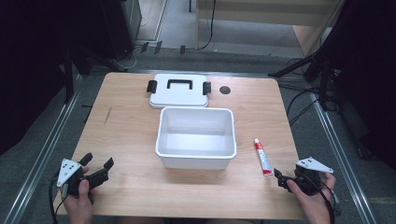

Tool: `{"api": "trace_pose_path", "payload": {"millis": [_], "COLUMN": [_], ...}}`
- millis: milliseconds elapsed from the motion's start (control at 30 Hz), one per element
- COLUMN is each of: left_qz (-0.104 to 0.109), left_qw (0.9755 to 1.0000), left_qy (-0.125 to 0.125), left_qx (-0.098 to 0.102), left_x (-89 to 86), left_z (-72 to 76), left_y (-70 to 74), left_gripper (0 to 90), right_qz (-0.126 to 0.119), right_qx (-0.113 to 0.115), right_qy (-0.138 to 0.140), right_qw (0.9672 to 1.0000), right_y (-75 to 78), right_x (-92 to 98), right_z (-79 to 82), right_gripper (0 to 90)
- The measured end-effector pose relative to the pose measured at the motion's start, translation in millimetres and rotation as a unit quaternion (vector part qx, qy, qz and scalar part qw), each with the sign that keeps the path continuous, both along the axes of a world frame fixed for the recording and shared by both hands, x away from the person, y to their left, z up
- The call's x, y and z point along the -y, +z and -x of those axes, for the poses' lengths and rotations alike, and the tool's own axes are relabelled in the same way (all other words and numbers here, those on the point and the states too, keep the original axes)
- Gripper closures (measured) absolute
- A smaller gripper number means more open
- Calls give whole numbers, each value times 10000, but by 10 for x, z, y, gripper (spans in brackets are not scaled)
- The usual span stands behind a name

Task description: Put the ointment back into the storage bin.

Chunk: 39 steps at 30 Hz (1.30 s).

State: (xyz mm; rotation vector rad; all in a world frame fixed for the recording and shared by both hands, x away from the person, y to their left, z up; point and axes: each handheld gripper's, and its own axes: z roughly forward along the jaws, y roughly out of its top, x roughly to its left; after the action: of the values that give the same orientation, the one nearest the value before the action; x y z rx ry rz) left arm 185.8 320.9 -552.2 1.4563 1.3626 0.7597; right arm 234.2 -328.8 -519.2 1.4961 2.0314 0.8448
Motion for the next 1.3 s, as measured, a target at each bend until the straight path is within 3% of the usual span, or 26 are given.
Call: {"api": "trace_pose_path", "payload": {"millis": [67,100,133,200,233,267,300,333,367,433,467,533,600,633,667,700,733,767,867,900,1000,1067,1167,1300], "left_qz": [12,12,17,19,30,15,27,19,19,1,1,-4,-8,-8,-18,-18,-22,-33,-28,-28,-26,-41,-28,-15], "left_qw": [10000,10000,10000,10000,10000,10000,10000,10000,10000,10000,10000,10000,10000,10000,10000,10000,10000,9999,10000,10000,9999,9999,9999,9999], "left_qy": [-2,-2,4,3,4,-13,-11,-12,-12,-19,-19,-27,-31,-31,-40,-40,-35,-37,-30,-30,-30,-35,-39,-47], "left_qx": [-10,-10,-5,-8,-9,-16,-25,-38,-38,-53,-53,-63,-81,-81,-88,-88,-86,-98,-91,-91,-109,-110,-109,-113], "left_x": [-2,-2,-4,-5,-4,-7,-5,-4,-4,-3,-3,-4,-3,-3,-1,-1,0,4,7,7,10,11,10,10], "left_z": [-1,-1,-4,-5,-6,-7,-8,-9,-9,-10,-10,-12,-14,-14,-19,-19,-21,-21,-24,-24,-28,-29,-30,-32], "left_y": [0,0,-1,-1,-2,-2,-2,-1,-1,0,0,0,1,1,0,0,0,1,1,1,2,2,1,1], "left_gripper": [144,144,144,144,144,144,144,144,144,144,144,144,144,144,144,144,144,144,144,144,144,144,144,144], "right_qz": [85,85,211,295,295,343,343,391,391,540,540,654,772,772,882,882,987,1082,1360,1360,1429,1374,1262,1161], "right_qx": [-221,-221,-428,-627,-627,-839,-839,-1057,-1057,-1420,-1420,-1639,-1947,-1947,-2195,-2195,-2418,-2537,-2683,-2683,-2853,-2930,-3112,-3175], "right_qy": [46,46,61,50,50,58,58,89,89,120,120,132,171,171,239,239,318,310,366,366,431,469,471,466], "right_qw": [9997,9997,9988,9976,9976,9959,9959,9936,9936,9883,9883,9842,9777,9777,9713,9713,9648,9607,9530,9530,9467,9450,9408,9400], "right_y": [49,49,98,153,153,205,205,249,249,302,302,346,414,414,450,450,473,485,507,507,519,511,476,462], "right_x": [-26,-26,-46,-62,-62,-79,-79,-96,-96,-136,-136,-174,-234,-234,-275,-275,-324,-356,-444,-444,-538,-556,-645,-699], "right_z": [-30,-30,-65,-102,-102,-141,-141,-184,-184,-255,-255,-295,-366,-366,-410,-410,-450,-466,-521,-521,-607,-632,-714,-794], "right_gripper": [143,143,143,143,143,143,143,143,143,142,142,142,143,143,143,143,144,144,160,160,254,275,410,460]}}
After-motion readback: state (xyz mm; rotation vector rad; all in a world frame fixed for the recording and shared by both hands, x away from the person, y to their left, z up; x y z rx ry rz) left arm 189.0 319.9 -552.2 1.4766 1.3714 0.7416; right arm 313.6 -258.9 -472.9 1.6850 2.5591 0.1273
